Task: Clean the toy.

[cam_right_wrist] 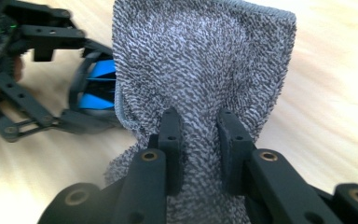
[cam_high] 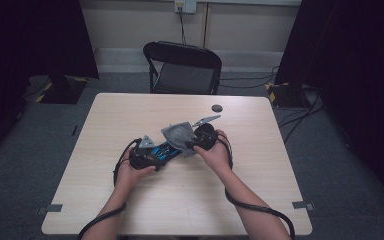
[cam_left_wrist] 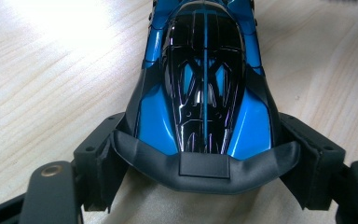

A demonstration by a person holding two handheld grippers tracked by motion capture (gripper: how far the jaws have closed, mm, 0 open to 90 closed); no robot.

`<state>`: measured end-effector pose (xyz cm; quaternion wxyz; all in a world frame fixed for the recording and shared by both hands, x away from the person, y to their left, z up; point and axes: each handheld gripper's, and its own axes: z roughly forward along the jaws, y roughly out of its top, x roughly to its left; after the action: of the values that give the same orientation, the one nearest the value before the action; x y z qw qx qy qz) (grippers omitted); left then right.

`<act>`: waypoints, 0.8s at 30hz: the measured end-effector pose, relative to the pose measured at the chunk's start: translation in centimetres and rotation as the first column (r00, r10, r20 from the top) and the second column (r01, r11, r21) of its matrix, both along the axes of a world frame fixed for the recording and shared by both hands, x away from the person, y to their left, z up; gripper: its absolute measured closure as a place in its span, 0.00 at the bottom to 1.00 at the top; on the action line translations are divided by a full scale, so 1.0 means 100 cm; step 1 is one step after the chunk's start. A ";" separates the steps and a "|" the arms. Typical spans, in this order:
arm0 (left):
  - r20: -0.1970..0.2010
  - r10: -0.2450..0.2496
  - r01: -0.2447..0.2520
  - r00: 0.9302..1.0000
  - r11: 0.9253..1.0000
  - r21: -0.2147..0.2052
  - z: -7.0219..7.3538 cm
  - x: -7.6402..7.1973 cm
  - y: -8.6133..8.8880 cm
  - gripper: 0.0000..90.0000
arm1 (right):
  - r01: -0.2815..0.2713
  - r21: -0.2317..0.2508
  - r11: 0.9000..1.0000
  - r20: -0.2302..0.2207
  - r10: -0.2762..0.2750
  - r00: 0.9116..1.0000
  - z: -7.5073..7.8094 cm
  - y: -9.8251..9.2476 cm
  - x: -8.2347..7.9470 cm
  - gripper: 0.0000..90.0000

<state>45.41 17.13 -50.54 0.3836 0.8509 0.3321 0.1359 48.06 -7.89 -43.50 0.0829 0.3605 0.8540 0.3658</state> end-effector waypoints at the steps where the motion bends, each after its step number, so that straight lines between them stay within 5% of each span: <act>1: 0.002 -0.001 0.001 1.000 1.000 0.002 0.000 0.000 0.000 0.27 | -0.005 0.001 1.000 -0.005 0.005 1.000 -0.001 0.002 -0.001 0.83; 24: 0.007 -0.001 0.001 1.000 1.000 0.008 0.000 0.000 0.000 0.27 | -0.160 -0.066 0.985 -0.029 0.159 0.987 -0.019 0.056 -0.017 0.83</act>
<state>45.44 17.18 -50.51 0.3815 0.8521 0.3297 0.1400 46.39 -2.33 -45.35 0.0556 0.2921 0.8931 0.3376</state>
